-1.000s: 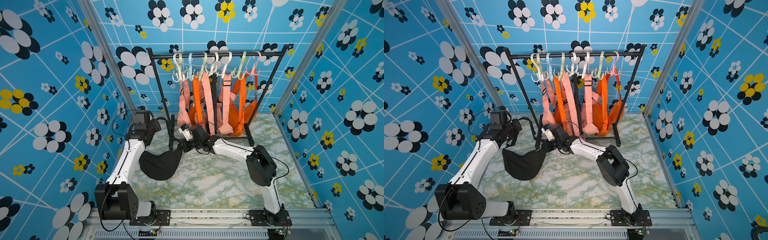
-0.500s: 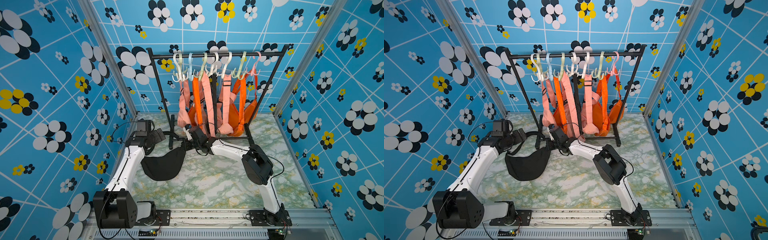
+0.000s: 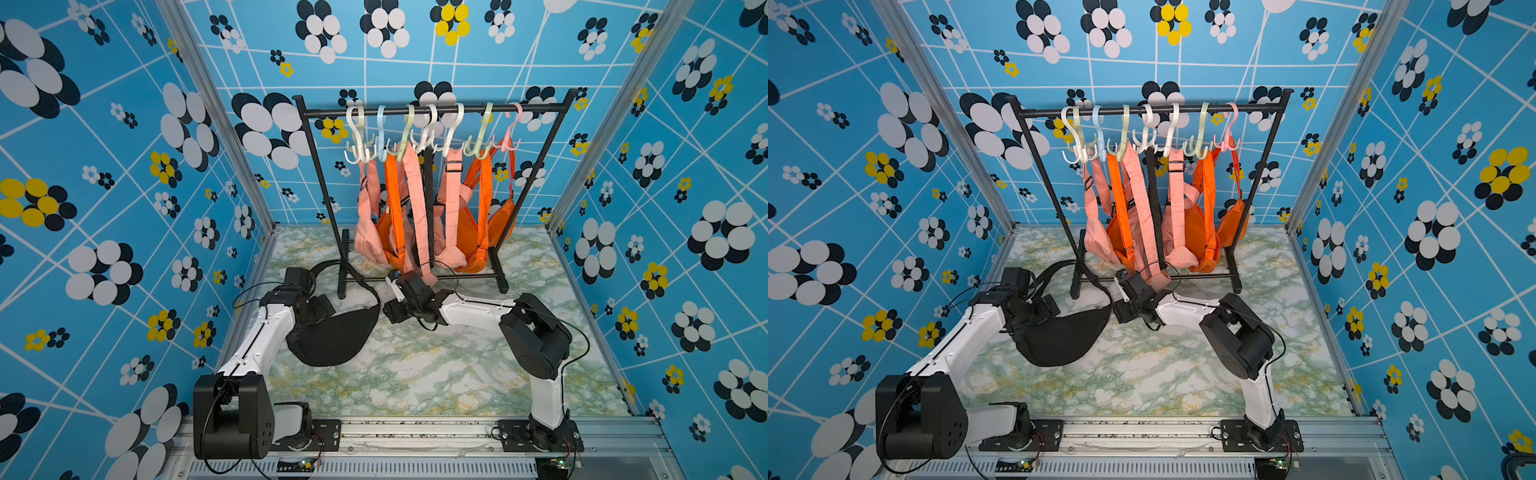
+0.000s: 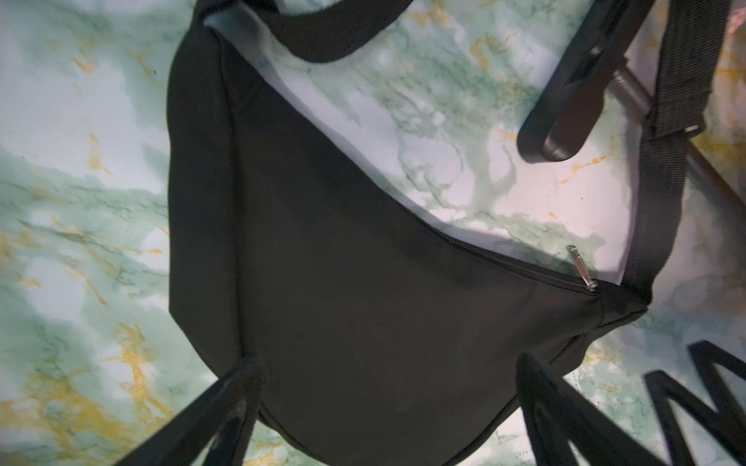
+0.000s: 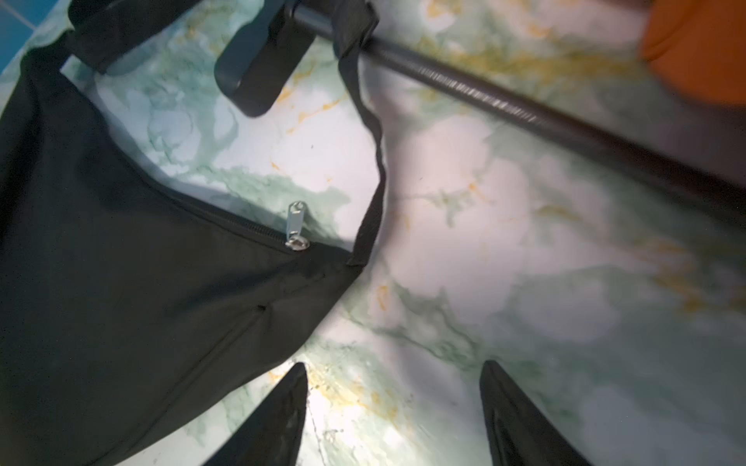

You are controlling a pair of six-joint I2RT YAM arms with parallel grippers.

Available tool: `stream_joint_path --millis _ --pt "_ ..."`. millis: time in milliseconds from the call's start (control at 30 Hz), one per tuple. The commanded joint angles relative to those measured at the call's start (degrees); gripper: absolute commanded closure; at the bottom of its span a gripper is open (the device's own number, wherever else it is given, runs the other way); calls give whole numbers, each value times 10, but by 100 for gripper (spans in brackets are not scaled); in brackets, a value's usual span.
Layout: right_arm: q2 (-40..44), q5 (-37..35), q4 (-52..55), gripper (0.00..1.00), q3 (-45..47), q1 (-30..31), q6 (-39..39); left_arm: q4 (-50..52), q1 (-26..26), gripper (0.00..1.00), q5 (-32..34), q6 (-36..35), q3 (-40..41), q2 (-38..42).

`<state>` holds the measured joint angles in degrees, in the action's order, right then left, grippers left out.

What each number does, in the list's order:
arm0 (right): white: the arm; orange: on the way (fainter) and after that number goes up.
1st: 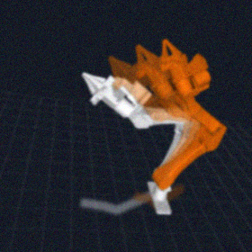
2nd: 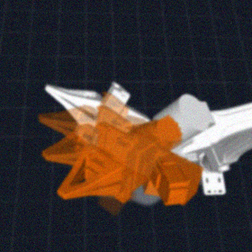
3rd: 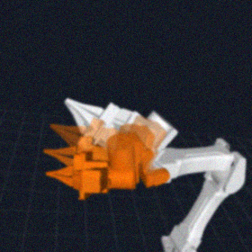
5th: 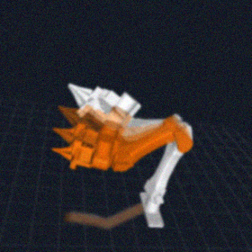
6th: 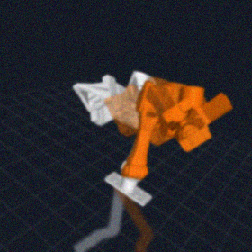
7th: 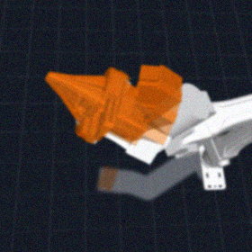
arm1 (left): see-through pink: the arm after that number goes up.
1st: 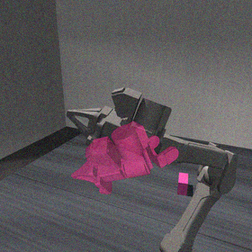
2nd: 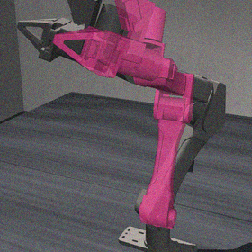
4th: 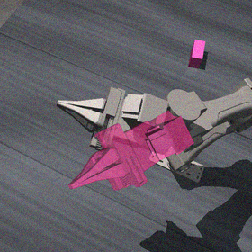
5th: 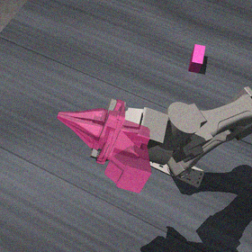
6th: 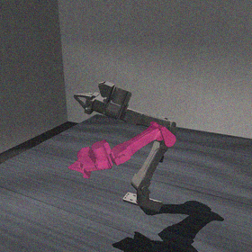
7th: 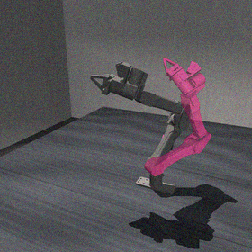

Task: Take the bag off the hook
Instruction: Adjust the bag at the center of the board.

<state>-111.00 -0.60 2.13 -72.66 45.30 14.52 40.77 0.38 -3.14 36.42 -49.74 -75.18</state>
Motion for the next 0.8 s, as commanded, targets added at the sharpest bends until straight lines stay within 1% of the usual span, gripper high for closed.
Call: stream_joint_path --millis 0,133,200,300,367,433,533,633,767 --pt "72 -58 -1 30 21 -40 -9 10 2 1 -13 27 19 -8" --pt "150 -107 -3 29 56 -84 -18 -15 8 1 -16 38 45 -17" --pt "184 -123 6 28 58 -112 -27 -46 17 1 -33 48 62 -26" --pt "216 -103 53 31 29 -164 -13 -88 32 1 -57 63 83 -47" --pt "233 -87 67 31 13 -194 -5 -96 40 1 -59 65 85 -64" --pt "249 -86 71 31 3 -218 -8 -101 50 1 -59 61 83 -78" --pt "267 -87 73 29 -12 -247 -18 -110 73 1 -55 53 83 -90" --pt "271 -93 74 24 -33 -282 -28 -113 105 1 -44 37 74 -100" --pt "246 -66 83 18 -78 -335 -24 -115 143 1 -25 15 44 -117"
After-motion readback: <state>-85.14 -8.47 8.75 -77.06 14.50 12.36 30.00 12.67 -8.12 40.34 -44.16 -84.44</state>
